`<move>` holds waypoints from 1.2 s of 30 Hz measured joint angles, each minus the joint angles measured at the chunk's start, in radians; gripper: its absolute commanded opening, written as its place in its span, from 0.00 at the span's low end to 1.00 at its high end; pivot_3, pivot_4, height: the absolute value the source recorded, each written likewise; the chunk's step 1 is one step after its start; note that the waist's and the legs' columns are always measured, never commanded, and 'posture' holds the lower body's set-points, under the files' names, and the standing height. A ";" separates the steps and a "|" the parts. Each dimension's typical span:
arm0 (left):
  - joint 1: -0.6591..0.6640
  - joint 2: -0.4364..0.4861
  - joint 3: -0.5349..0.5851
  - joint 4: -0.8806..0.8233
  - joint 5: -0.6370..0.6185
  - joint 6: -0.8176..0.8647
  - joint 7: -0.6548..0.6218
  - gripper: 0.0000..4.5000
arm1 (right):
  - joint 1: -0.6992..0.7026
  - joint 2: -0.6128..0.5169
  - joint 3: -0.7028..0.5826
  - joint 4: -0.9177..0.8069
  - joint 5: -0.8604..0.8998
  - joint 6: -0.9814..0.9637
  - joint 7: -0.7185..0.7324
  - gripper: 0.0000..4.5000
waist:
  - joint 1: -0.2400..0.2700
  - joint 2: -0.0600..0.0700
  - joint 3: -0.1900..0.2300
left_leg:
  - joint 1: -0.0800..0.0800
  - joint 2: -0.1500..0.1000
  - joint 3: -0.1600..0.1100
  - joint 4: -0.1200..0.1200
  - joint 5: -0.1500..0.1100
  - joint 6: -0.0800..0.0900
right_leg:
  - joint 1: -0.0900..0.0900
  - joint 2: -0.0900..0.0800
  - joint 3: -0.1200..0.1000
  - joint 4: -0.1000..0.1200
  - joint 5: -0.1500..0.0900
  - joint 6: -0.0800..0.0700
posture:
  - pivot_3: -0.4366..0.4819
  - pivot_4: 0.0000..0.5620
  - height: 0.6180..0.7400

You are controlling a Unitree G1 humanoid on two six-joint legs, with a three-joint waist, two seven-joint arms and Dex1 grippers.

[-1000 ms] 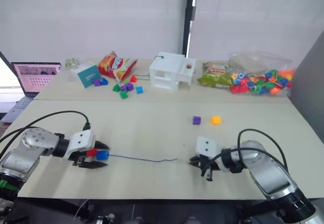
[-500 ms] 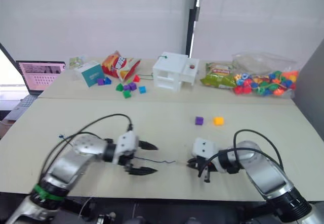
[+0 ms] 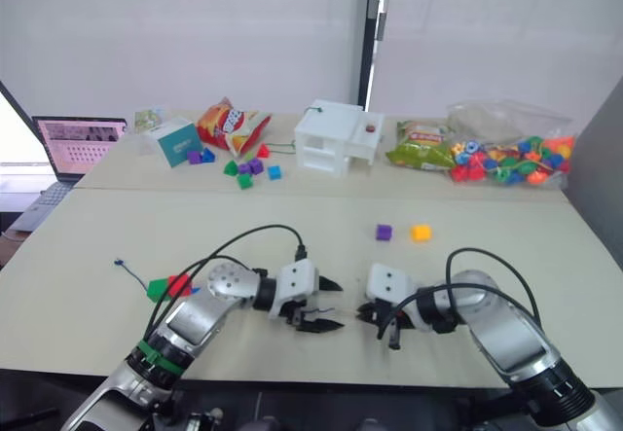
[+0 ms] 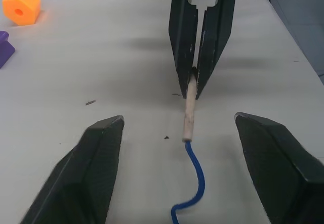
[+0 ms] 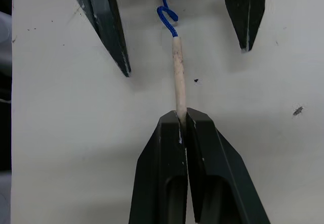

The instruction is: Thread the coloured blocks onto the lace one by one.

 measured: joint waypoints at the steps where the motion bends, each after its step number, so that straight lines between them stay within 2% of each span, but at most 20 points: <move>1: -0.002 -0.002 0.000 0.000 0.000 0.000 -0.001 0.46 | 0.000 0.000 0.000 -0.001 0.000 0.000 -0.001 0.00 | 0.000 0.000 0.000 | 0.000 0.000 0.000 0.000 0.000 0.000 | 0.000 0.000 0.000 0.000 0.000 0.000 | 0.48 0.27 1.00; 7: -0.003 0.001 0.000 0.000 0.002 0.000 -0.013 0.01 | 0.001 0.000 0.000 -0.005 -0.001 0.001 -0.009 0.00 | 0.000 0.000 0.000 | 0.000 0.000 0.000 0.000 0.000 0.000 | 0.000 0.000 0.000 0.000 0.000 0.000 | 0.48 0.27 1.00; 8: -0.003 0.001 0.001 -0.001 0.002 0.000 -0.013 0.00 | 0.002 -0.001 0.001 -0.005 -0.003 0.002 -0.010 0.00 | 0.000 0.000 0.000 | 0.000 0.000 0.000 0.000 0.000 0.000 | 0.000 0.000 0.000 0.000 0.000 0.000 | 0.48 0.27 1.00; 24: -0.002 0.016 0.003 -0.016 0.000 0.026 -0.016 0.00 | 0.015 -0.008 0.026 -0.024 0.002 0.039 -0.007 0.00 | 0.000 0.000 0.000 | 0.000 0.000 0.000 0.000 0.000 0.000 | 0.000 0.000 0.000 0.000 0.000 0.000 | 0.48 0.27 1.00; 30: -0.009 0.039 0.007 -0.053 -0.017 0.063 -0.030 0.41 | 0.015 -0.008 0.026 -0.024 0.002 0.039 -0.017 0.00 | 0.000 0.000 0.000 | 0.000 0.000 0.000 0.000 0.000 0.000 | 0.000 0.000 0.000 0.000 0.000 0.000 | 0.48 0.27 1.00; 36: -0.013 0.049 -0.035 -0.047 0.029 0.062 -0.036 0.41 | 0.014 -0.008 0.026 -0.024 0.002 0.039 -0.022 0.00 | 0.000 0.000 0.000 | 0.000 0.000 0.000 0.000 0.000 0.000 | 0.000 0.000 0.000 0.000 0.000 0.000 | 0.48 0.27 1.00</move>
